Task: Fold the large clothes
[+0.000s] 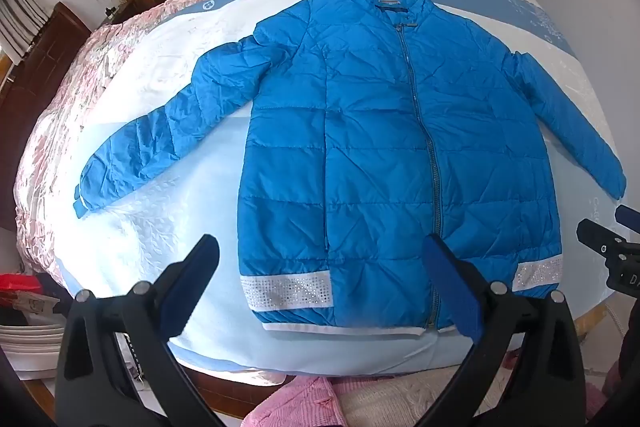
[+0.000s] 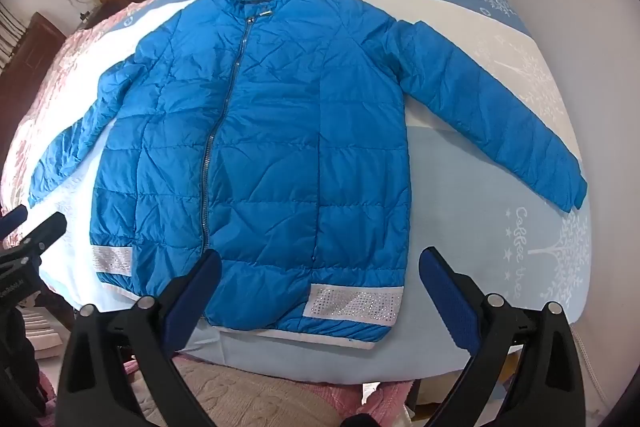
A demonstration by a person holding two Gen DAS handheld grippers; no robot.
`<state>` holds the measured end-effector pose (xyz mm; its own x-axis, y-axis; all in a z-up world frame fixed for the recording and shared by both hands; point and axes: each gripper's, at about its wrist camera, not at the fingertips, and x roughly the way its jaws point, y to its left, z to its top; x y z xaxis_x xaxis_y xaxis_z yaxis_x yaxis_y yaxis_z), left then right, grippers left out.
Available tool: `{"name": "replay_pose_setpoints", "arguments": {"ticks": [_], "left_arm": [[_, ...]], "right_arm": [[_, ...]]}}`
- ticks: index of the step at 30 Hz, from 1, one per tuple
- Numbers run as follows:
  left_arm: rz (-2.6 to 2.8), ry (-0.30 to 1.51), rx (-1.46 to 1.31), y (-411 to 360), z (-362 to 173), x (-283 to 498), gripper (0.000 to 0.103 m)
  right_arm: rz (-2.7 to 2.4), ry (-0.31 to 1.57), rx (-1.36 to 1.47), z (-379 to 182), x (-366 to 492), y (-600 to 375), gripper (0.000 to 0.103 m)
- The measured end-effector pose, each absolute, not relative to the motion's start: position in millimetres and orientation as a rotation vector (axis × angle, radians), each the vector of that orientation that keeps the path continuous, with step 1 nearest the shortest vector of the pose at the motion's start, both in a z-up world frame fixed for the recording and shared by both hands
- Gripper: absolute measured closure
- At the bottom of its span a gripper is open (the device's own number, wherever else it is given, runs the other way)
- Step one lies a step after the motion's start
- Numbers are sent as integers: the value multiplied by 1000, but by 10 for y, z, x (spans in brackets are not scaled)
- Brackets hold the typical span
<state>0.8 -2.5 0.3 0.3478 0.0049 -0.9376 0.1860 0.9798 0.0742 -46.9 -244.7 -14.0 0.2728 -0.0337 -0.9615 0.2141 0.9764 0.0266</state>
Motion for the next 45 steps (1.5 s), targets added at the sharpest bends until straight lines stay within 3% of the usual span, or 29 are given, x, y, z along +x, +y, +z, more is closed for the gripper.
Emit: {"name": "replay_pose_setpoints", "arguments": {"ticks": [45], "left_arm": [[-114, 1210, 179, -6, -5, 21, 3]], "right_arm": [[-167, 1290, 166, -157, -443, -2461, 4]]}}
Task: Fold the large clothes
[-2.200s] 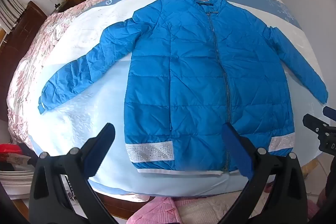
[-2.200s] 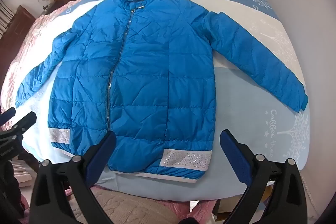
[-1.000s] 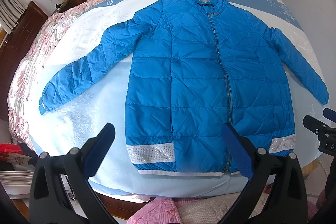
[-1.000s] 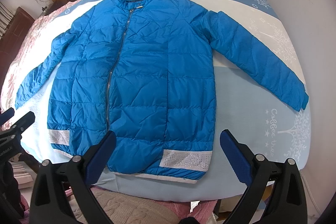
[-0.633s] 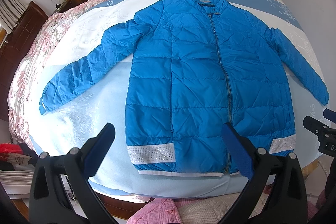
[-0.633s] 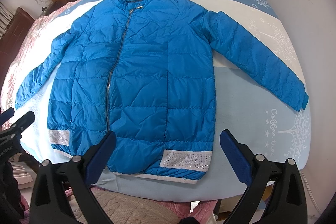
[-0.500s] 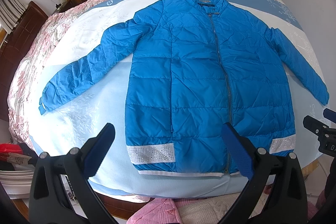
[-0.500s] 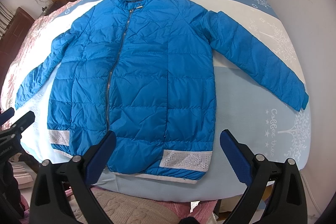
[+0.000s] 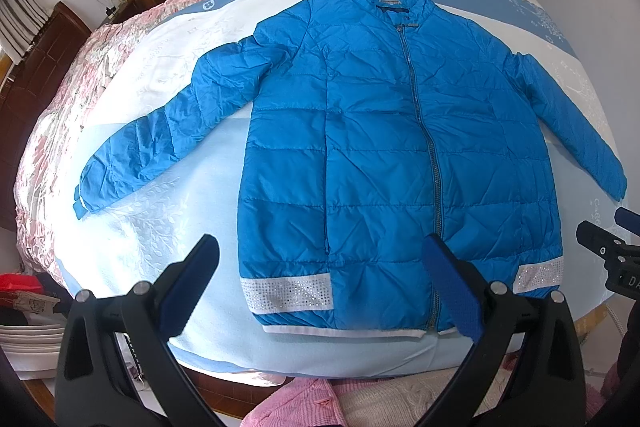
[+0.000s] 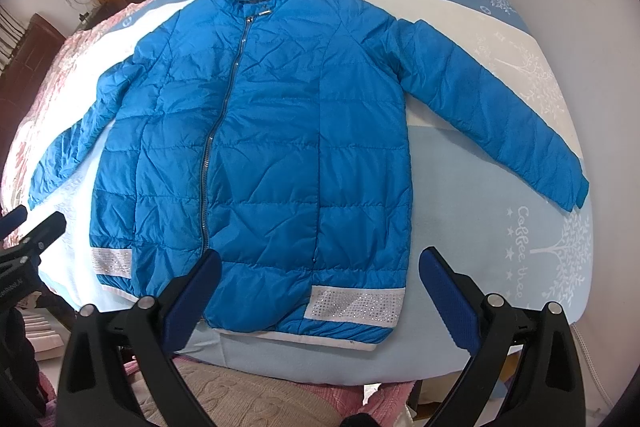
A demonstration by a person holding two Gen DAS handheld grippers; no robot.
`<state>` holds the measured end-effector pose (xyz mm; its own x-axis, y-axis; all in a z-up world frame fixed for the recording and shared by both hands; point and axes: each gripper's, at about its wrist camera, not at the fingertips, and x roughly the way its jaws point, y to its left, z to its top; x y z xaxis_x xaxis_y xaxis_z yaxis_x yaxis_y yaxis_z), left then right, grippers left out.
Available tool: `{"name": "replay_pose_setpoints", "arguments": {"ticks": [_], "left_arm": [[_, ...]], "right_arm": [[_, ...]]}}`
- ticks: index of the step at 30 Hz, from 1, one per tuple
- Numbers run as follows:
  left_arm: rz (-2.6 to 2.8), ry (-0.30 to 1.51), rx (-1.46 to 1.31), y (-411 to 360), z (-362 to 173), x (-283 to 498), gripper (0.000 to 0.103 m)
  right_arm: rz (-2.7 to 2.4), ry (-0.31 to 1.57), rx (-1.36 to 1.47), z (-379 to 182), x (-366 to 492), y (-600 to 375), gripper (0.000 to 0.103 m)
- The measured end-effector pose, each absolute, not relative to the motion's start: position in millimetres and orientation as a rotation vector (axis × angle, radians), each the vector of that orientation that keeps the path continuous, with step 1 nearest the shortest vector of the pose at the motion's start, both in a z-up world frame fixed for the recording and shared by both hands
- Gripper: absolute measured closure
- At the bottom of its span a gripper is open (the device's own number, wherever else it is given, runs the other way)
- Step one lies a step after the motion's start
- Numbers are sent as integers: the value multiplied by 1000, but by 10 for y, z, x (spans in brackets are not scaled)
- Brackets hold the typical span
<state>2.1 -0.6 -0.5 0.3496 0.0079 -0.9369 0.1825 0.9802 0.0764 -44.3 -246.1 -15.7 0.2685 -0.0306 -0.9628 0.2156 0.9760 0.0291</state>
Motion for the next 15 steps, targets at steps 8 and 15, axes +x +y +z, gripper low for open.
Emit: {"name": "replay_pose_setpoints", "arguments": {"ticks": [8, 15], "left_arm": [[-116, 1211, 180, -12, -4, 30, 3], [-115, 1211, 179, -9, -3, 28, 3]], "right_arm": [[-167, 1290, 165, -153, -443, -2463, 4], [-167, 1288, 165, -151, -448, -2465, 4]]}}
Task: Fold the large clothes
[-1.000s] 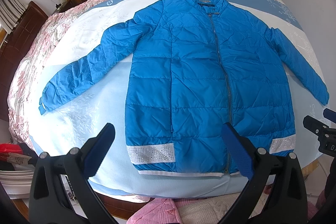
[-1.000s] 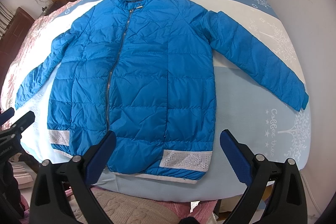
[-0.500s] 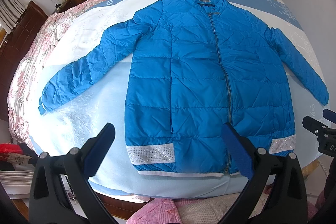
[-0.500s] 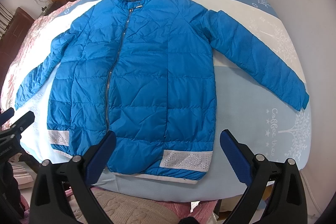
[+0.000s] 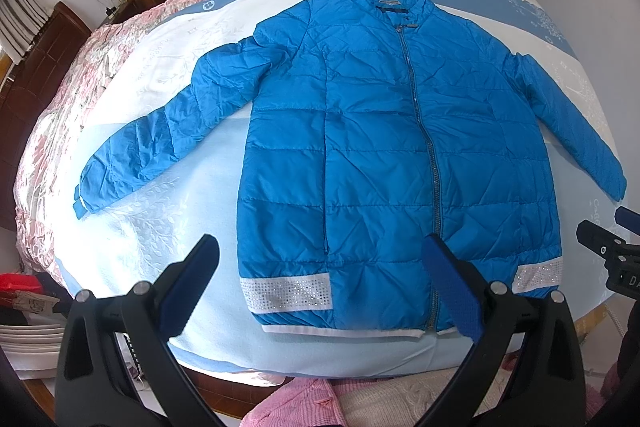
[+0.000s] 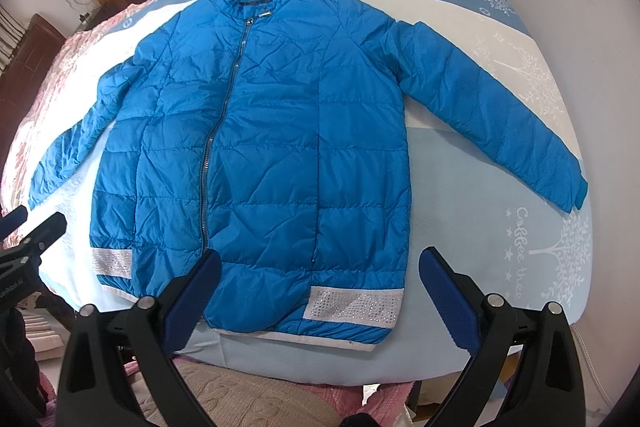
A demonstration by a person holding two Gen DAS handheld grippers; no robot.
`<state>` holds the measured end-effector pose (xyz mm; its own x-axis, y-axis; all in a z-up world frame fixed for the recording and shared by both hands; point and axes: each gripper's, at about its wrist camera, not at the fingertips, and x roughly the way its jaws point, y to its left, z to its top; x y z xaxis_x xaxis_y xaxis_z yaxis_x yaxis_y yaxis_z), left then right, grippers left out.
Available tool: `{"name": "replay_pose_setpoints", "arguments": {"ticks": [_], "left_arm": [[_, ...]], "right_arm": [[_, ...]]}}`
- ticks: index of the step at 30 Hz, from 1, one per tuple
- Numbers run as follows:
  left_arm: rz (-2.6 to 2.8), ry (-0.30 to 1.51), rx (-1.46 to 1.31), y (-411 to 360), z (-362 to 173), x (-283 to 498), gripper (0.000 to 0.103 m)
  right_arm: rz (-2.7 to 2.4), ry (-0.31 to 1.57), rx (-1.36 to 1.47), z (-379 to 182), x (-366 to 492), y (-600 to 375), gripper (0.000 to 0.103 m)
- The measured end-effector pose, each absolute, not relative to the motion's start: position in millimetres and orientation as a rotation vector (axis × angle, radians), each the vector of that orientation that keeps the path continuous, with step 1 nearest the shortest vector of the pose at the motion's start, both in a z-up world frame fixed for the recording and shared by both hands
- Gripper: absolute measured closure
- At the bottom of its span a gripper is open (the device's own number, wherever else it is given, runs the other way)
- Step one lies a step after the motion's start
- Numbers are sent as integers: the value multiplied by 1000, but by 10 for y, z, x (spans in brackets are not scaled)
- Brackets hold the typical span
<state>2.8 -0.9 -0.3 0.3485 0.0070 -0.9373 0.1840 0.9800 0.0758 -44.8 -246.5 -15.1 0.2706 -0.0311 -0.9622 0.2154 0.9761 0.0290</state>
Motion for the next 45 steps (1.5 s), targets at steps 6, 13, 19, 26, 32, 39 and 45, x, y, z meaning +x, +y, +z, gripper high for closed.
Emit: {"name": "replay_pose_setpoints", "arguments": {"ticks": [6, 13, 19, 26, 32, 39, 45], "left_arm": [[-116, 1210, 182, -15, -9, 40, 3], [-117, 1211, 189, -63, 7, 68, 3], [-142, 1202, 194, -172, -50, 158, 3], [-277, 1190, 201, -671, -321, 567, 3], [-339, 1212, 239, -1352, -550, 1091, 3], [-399, 1216, 232, -2102, -784, 1665, 4], [-412, 1258, 212, -2443, -1068, 1999, 6]], "right_arm": [[-167, 1284, 168, -137, -444, -2471, 4], [-166, 1278, 176, -129, -443, -2496, 4], [-156, 1253, 229, -222, -419, -2700, 4], [-262, 1245, 388, -663, -440, -3627, 5], [-478, 1158, 663, -893, -719, -5031, 6], [-642, 1128, 914, -1292, -983, -6289, 7], [-689, 1111, 1046, -1623, -1104, -6773, 7]]}}
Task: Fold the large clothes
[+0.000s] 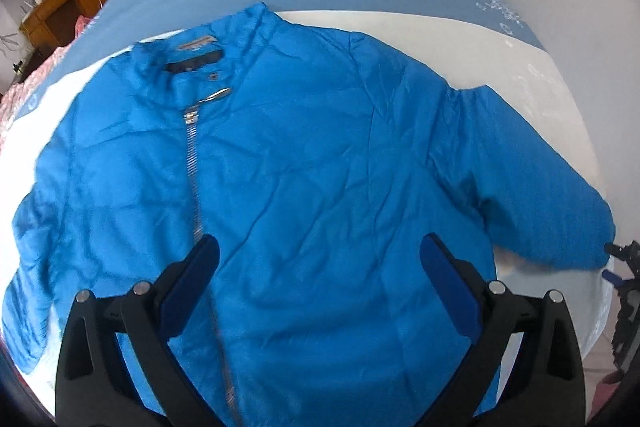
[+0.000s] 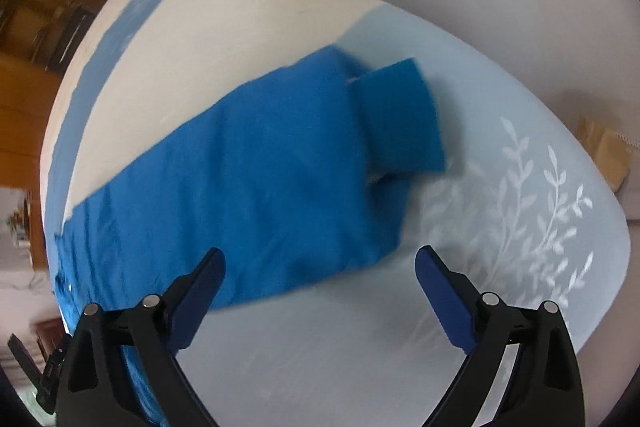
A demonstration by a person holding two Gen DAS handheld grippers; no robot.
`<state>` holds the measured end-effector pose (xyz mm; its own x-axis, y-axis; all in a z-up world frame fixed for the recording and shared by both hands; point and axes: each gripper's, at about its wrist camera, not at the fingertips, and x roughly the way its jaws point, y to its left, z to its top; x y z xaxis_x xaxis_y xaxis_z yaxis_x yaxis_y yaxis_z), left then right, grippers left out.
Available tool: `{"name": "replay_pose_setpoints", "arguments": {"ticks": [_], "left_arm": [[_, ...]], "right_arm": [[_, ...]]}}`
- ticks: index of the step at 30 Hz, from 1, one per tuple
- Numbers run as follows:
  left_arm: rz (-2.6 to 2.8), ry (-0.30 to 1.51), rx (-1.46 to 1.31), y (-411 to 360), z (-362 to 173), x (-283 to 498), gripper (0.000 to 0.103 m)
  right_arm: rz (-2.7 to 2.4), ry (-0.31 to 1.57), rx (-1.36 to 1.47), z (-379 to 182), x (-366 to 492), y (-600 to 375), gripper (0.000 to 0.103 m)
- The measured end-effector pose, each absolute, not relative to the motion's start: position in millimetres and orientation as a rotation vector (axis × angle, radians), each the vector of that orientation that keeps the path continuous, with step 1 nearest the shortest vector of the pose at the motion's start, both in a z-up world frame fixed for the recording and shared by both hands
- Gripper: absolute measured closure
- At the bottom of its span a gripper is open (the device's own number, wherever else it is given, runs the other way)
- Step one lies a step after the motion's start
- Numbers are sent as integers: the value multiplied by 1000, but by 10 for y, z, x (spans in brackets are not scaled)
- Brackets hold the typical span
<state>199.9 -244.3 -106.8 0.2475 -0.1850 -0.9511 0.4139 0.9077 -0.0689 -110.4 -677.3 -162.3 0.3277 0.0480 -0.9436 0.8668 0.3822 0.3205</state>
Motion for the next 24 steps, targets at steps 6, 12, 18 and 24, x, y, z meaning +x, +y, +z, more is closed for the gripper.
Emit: {"name": "replay_pose_setpoints", "arguments": {"ticks": [6, 12, 18, 24], "left_arm": [[-431, 1345, 146, -2571, -1367, 2226, 38], [-423, 1355, 141, -2579, -1563, 2285, 62], [-442, 1352, 67, -2402, -1546, 2367, 79], [-429, 1314, 51, -2111, -1384, 2389, 75]], "right_arm": [[-661, 1061, 1061, -1672, -1113, -6880, 11], [-622, 1011, 1078, -1619, -1111, -6889, 74], [-311, 745, 1113, -1066, -923, -6596, 84], [-61, 770, 846, -503, -80, -5758, 84]]}}
